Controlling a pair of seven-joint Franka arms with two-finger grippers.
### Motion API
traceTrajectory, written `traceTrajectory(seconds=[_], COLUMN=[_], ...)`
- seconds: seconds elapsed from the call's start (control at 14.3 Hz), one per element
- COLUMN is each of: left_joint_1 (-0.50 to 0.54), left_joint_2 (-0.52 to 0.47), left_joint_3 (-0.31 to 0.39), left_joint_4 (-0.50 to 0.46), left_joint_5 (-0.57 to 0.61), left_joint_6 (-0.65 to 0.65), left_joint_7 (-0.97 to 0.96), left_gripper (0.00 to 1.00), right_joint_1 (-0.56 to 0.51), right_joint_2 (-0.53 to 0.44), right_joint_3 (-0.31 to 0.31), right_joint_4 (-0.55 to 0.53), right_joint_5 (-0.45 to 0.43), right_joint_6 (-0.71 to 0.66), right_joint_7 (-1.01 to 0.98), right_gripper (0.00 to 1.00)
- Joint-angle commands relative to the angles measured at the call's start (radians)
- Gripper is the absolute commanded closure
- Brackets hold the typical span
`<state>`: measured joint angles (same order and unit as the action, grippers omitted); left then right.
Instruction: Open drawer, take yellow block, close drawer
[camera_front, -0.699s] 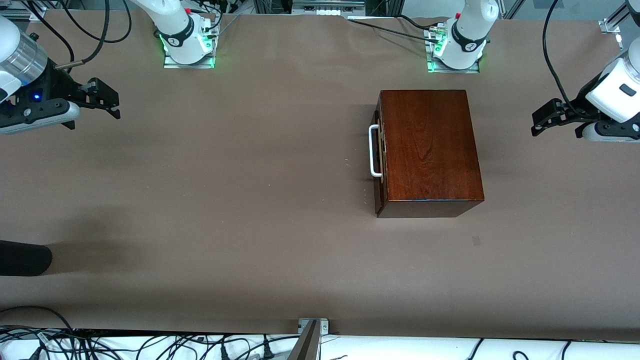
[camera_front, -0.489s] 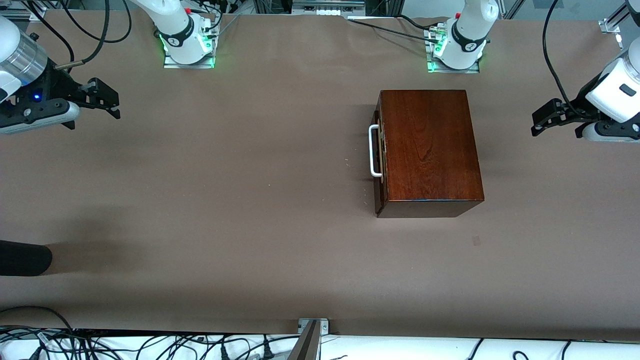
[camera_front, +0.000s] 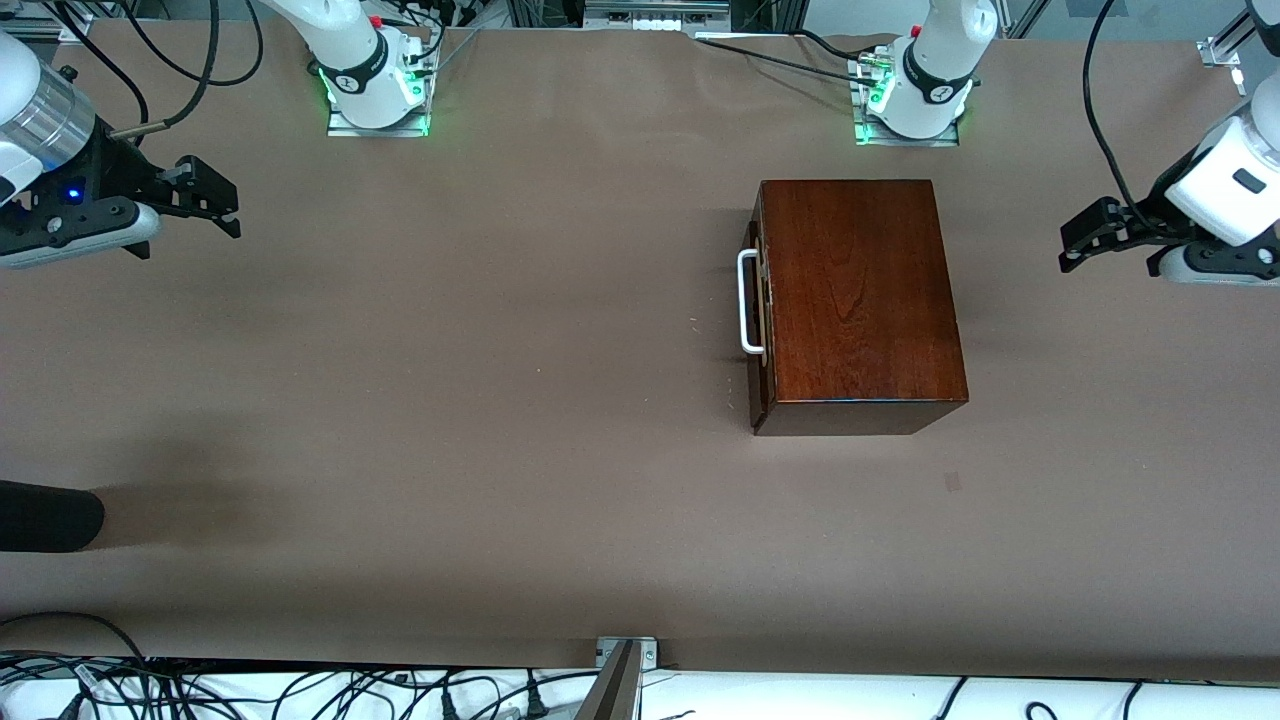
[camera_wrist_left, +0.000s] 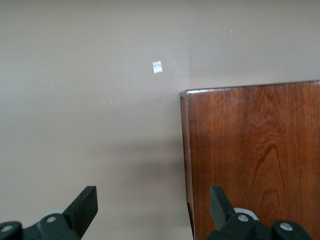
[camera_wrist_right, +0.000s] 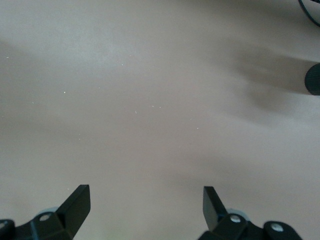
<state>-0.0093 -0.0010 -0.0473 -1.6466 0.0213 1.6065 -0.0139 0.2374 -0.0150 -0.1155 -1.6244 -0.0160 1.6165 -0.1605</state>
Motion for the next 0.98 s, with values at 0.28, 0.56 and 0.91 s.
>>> traceTrajectory(seconds=[0.28, 0.56, 0.91], left_joint_1=[-0.008, -0.009, -0.108], left_joint_2=[0.055, 0.139, 0.254], left_joint_3=[-0.205, -0.374, -0.496], left_joint_4=[0.021, 0.028, 0.027], left_joint_5=[-0.052, -0.168, -0.069], left_joint_6=[-0.220, -0.078, 0.108], left_joint_7=[-0.020, -0.304, -0.627], left_gripper=[0.00, 0.00, 0.00], right_joint_1=[0.003, 0.003, 0.003], right_joint_2=[0.004, 0.004, 0.004], right_joint_3=[0.000, 0.000, 0.000], right_joint_4=[0.020, 0.020, 0.020], right_joint_5=[-0.002, -0.002, -0.002], right_joint_6=[-0.012, -0.012, -0.010], right_joint_7=[0.013, 0.013, 0.013], right_gripper=[0.00, 0.00, 0.00])
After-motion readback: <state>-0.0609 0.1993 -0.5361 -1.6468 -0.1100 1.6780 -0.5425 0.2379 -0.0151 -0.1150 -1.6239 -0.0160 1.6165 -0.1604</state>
